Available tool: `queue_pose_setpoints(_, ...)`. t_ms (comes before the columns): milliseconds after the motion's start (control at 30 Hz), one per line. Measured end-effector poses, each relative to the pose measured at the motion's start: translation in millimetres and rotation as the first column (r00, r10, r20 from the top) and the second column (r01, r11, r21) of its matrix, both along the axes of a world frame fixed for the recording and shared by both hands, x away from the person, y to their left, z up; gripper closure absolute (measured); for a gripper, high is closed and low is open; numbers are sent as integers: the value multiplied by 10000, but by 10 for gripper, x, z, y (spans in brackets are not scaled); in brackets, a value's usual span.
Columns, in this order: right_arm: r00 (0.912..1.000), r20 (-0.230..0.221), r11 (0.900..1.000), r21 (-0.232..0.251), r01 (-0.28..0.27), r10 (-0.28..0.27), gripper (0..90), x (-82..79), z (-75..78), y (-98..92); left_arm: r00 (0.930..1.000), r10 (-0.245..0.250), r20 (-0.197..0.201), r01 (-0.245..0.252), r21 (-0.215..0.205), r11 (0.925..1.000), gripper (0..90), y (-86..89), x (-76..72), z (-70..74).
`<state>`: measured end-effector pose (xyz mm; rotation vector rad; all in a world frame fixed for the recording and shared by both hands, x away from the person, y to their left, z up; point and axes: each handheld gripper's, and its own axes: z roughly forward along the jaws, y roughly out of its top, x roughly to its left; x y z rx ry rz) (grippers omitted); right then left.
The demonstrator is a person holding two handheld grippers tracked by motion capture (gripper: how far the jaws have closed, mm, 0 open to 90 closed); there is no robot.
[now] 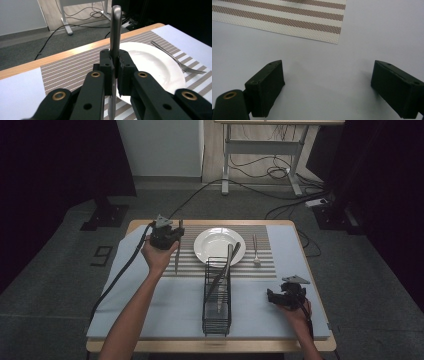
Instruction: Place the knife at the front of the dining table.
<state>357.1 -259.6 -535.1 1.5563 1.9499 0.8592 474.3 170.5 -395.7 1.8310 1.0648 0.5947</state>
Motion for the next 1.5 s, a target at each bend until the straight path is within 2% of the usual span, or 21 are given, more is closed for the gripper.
queue_pose_setpoints(333,10000,-1,10000,7,2,-2,110,0,0,-1,9987,375,-340,-369,181,9992,841,-79,161,-24)
queue_pose_setpoints(767,10000,7,10000,22,8,-8,110,1,-1,-1,9943,688,-810,-687,38,9976,842,-125,445,-157)
queue_pose_setpoints(833,10000,5,10000,25,8,-8,110,2,0,-2,9914,845,-1001,-861,-117,9962,842,-131,540,-216)
queue_pose_setpoints(967,10000,2,10000,26,7,-7,110,2,0,-2,9875,1025,-1201,-1049,-139,9944,841,-117,626,-264)
queue_pose_setpoints(1033,10000,2,10000,27,6,-6,110,3,0,-3,9834,1188,-1374,-1233,-247,9921,841,-107,703,-315)
queue_pose_setpoints(1300,10000,-9,10000,32,0,0,109,4,0,-3,9815,1204,-1488,-1260,-285,9916,840,-126,797,-429)
queue_pose_setpoints(1500,10000,-12,10000,27,4,-4,109,5,0,-4,9738,1301,-1865,-1399,-403,9893,838,-99,922,-522)
